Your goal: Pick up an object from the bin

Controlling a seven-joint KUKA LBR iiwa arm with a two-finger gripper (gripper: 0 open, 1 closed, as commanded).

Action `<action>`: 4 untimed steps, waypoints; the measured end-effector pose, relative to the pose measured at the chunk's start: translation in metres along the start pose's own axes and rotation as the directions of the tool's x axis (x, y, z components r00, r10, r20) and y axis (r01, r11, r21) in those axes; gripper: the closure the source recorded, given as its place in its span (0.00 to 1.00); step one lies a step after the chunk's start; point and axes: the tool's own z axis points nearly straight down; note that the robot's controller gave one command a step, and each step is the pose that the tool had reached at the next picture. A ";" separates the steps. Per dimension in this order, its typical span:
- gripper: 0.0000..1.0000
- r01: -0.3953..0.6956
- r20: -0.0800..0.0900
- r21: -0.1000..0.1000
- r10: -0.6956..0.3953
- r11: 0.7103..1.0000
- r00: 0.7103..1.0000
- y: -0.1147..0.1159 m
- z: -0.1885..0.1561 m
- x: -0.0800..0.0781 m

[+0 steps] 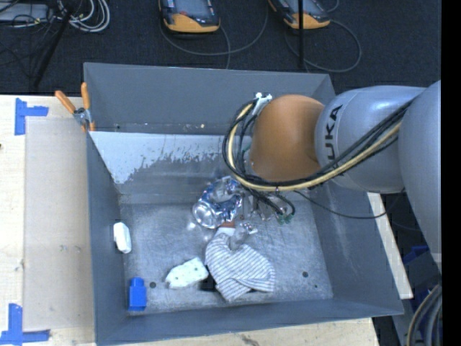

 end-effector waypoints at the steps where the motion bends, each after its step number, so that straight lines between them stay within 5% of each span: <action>1: 0.00 0.266 0.001 0.005 -0.266 0.964 0.964 -0.005 0.005 -0.010; 2: 1.00 0.191 -0.009 0.003 -0.191 0.982 0.982 -0.020 0.019 -0.016; 3: 1.00 0.191 -0.009 0.003 -0.191 0.982 0.982 -0.020 0.019 -0.016; 4: 1.00 0.174 -0.012 -0.002 -0.174 0.985 0.985 -0.019 -0.017 -0.005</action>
Offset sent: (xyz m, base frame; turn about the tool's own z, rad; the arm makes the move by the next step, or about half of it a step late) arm 0.0164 -0.0140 -0.0303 -0.1956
